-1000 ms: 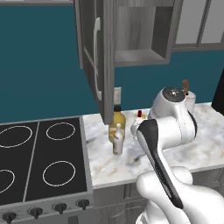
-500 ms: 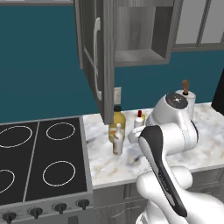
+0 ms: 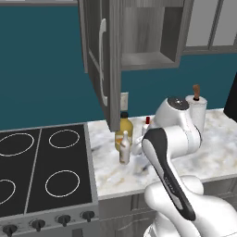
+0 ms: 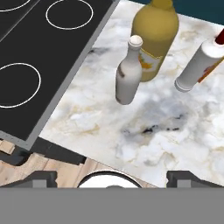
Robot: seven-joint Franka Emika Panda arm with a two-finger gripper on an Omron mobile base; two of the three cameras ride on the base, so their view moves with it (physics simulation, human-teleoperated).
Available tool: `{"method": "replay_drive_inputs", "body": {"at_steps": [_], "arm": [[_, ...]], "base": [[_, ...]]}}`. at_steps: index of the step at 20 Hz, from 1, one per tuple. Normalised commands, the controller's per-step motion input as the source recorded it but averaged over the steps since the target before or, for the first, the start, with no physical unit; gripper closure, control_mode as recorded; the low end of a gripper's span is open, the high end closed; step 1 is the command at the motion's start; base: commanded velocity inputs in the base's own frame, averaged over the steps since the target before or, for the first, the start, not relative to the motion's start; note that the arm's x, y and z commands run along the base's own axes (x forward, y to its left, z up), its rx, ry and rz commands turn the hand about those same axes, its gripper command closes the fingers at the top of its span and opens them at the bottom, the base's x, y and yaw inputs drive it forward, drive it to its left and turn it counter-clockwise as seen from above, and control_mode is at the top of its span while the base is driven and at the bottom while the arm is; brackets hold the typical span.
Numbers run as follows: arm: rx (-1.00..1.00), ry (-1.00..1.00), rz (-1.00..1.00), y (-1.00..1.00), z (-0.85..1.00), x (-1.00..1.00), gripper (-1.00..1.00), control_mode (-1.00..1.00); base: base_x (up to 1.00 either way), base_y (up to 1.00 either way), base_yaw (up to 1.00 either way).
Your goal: Sort all alcoholic drinks to one cabinet, and non-alcoholic drinks to the other.
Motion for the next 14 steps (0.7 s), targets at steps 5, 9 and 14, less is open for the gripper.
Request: {"method": "replay_drive_inputs", "body": {"at_steps": [5,9,14], "arm": [[0.00,0.00,0.04,0.11,-0.40,0.22,-1.00,-1.00],[0.00,0.00,0.02,0.00,-0.20,0.36,-1.00,-1.00],[0.00,0.00,0.00,0.00,-0.11,0.29,-1.00,-1.00]], "base": [[0.00,0.00,0.00],[0.00,0.00,0.00],[0.00,0.00,0.00]]}}
